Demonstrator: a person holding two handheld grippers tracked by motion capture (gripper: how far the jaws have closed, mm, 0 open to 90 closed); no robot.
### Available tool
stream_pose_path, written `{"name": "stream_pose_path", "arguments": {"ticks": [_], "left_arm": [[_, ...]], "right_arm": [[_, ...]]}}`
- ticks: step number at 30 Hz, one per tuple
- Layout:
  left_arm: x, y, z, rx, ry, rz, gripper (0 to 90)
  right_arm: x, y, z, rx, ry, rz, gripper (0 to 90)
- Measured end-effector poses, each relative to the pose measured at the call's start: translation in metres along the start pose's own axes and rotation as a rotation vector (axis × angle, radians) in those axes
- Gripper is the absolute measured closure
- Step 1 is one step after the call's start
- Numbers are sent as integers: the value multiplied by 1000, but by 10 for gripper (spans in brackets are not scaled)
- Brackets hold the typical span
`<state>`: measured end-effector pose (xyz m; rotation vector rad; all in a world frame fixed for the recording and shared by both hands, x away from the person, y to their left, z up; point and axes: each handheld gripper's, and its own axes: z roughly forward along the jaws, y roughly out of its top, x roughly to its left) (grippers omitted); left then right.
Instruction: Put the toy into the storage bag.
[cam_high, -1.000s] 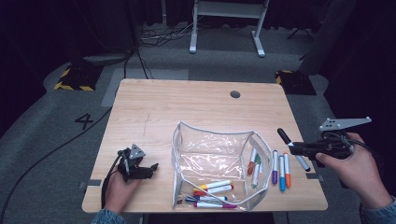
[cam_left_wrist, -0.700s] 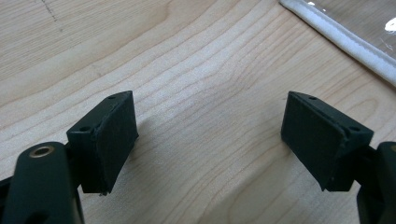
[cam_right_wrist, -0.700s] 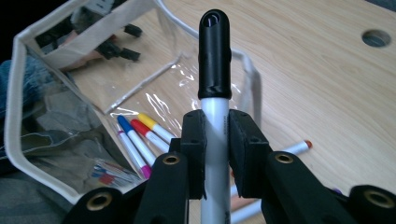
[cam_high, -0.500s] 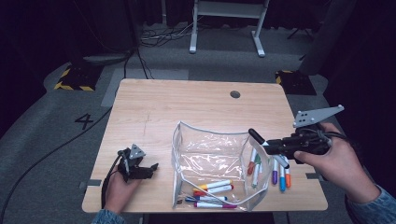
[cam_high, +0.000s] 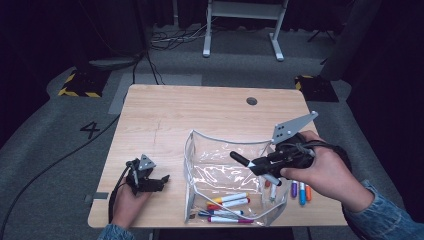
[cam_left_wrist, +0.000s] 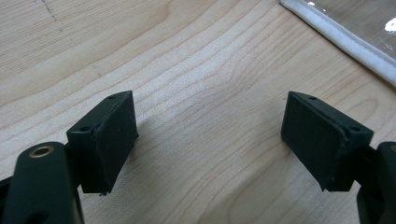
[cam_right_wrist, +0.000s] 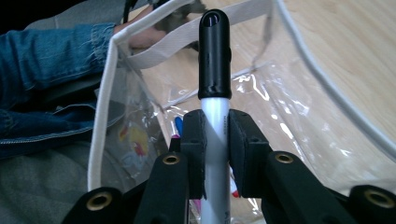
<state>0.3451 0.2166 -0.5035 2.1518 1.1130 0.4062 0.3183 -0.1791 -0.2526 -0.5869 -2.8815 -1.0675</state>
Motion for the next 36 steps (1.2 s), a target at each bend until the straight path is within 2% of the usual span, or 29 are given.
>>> {"name": "stream_pose_path", "arguments": {"ticks": [7,10,17,26,29,36], "left_arm": [[0,0,0,-1,0,1,187],[0,0,0,-3,0,2,186],[0,0,0,-1,0,1,186],[0,0,0,-2,0,1,186],[0,0,0,-3,0,0,186],[0,0,0,-3,0,3,186]], "right_arm": [[7,13,29,94,35,-65,770],[9,15,46,150,60,-77,770],[15,18,75,236,107,-113,770],[19,11,109,354,138,-133,769],[18,9,120,393,135,-137,769],[11,2,143,458,126,-113,769]]}}
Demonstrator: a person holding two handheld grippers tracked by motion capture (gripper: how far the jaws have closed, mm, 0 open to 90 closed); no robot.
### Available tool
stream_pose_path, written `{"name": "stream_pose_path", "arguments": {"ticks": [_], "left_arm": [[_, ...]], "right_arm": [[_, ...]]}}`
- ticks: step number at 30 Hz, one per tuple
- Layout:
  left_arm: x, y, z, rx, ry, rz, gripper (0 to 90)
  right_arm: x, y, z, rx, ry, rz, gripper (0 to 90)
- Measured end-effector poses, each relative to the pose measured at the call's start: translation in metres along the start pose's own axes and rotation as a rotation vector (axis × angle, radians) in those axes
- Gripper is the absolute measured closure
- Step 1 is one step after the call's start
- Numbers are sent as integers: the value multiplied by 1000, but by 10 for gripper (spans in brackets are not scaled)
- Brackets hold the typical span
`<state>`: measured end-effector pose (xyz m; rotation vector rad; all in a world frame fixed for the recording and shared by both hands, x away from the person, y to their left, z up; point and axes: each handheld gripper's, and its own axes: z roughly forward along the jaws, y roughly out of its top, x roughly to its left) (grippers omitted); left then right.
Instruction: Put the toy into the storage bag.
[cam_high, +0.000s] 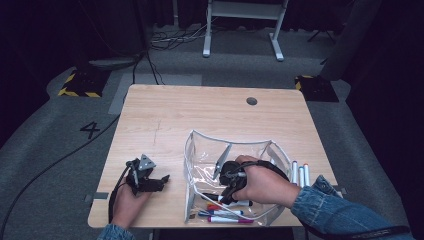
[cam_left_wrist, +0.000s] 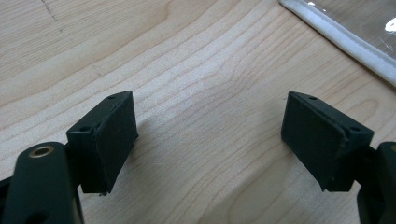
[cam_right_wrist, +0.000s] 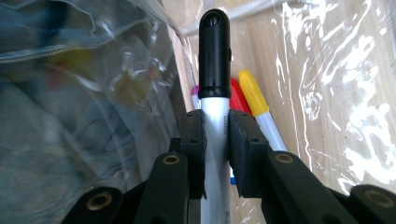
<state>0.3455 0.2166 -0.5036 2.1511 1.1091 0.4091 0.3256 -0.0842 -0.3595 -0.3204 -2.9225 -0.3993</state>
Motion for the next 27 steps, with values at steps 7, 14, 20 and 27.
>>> {"name": "stream_pose_path", "arguments": {"ticks": [7,14,20,27], "left_arm": [[0,0,0,0,1,1,186],[0,0,0,5,-1,2,186],[0,0,0,5,-2,-1,186],[0,0,0,5,-2,-2,186]], "right_arm": [[-12,0,16,39,-10,31,768],[-24,-3,30,98,-32,43,769],[-26,-2,33,118,-28,32,768],[-26,-3,39,155,-6,15,704]]}}
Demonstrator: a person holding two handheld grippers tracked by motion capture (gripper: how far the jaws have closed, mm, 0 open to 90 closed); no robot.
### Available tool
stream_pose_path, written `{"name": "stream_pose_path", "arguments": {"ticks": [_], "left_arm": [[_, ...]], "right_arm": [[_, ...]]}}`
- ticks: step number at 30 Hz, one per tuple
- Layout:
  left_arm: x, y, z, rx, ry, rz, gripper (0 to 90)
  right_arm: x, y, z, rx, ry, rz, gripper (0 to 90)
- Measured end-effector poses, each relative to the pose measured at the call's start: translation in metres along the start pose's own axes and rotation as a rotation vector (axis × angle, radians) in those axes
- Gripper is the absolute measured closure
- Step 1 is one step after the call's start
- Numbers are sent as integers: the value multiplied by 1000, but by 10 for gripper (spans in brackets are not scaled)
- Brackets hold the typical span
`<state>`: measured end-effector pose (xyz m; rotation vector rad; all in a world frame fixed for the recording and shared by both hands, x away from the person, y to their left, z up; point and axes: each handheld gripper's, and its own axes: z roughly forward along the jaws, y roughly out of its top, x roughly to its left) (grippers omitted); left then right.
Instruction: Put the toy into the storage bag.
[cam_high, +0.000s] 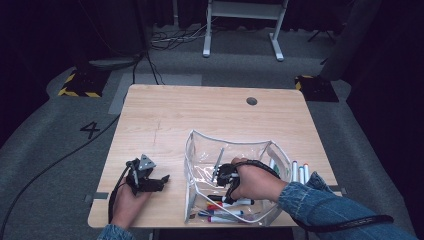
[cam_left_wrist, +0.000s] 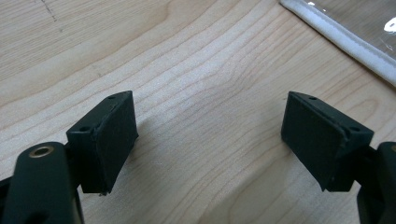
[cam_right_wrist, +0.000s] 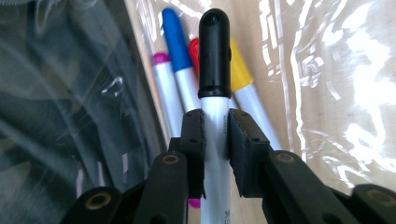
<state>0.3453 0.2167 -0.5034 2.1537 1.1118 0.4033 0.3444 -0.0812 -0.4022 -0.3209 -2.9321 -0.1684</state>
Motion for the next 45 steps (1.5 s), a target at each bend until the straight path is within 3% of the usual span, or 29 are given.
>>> {"name": "stream_pose_path", "arguments": {"ticks": [2,4,8,15,19,26,30,37,45], "left_arm": [[0,0,0,-2,2,3,186],[0,0,0,0,1,4,186],[0,0,0,-1,1,4,186],[0,0,0,-4,2,3,186],[0,0,0,-5,3,4,185],[0,0,0,-4,3,2,185],[0,0,0,-3,3,5,185],[0,0,0,-1,3,1,185],[0,0,0,-1,2,0,185]], "right_arm": [[-1,0,0,-27,-36,-6,632],[-2,0,-5,-47,-68,-30,607],[-1,-1,-21,-116,-101,-32,584],[5,-14,-68,-355,-154,43,532],[6,-35,-99,-513,-195,99,504],[5,-85,-132,-654,-265,196,493],[2,-118,-145,-728,-283,267,493],[-13,-183,-153,-780,-330,425,487],[-38,-239,-134,-752,-387,605,483]]}}
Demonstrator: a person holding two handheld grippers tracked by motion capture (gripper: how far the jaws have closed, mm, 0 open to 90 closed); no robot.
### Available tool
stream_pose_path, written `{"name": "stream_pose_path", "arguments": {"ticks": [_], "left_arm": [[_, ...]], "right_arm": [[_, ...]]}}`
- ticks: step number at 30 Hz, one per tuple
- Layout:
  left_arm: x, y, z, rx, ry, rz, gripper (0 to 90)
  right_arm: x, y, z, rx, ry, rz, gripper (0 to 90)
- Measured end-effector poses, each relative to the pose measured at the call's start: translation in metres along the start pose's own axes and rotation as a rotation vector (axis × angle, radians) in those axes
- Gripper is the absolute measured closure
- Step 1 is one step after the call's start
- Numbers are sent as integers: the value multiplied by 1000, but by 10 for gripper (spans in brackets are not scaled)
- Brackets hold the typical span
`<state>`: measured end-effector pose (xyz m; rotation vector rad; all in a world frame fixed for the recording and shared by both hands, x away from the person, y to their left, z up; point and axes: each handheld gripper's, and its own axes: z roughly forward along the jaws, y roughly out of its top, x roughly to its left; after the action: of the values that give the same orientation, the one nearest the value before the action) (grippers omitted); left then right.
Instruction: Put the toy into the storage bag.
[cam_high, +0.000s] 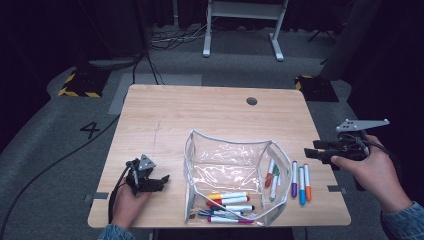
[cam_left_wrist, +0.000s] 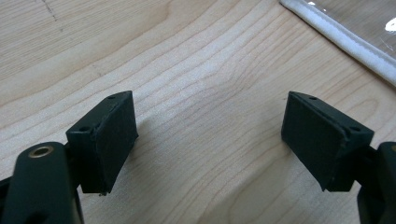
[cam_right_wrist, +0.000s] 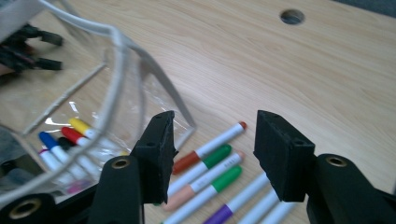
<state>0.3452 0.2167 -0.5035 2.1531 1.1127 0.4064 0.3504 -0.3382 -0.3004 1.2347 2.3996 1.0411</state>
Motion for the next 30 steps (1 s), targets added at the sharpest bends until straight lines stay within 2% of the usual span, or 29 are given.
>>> {"name": "stream_pose_path", "arguments": {"ticks": [9,12,16,22,26,28,30], "left_arm": [[0,0,0,-2,0,-1,185],[0,0,0,-1,0,0,185],[0,0,0,-3,-1,-1,185],[0,0,0,-4,-1,0,185],[0,0,0,-3,0,0,185],[0,0,0,-3,-1,1,185],[0,0,0,-4,-1,-1,185]], "right_arm": [[-38,-41,23,83,-105,115,516],[-48,-61,39,125,-120,164,526],[-58,-88,66,189,-123,205,531],[-64,-105,90,241,-122,219,535],[-69,-112,101,286,-140,225,562],[-70,-114,105,310,-154,224,621],[-71,-116,107,340,-188,225,683]]}}
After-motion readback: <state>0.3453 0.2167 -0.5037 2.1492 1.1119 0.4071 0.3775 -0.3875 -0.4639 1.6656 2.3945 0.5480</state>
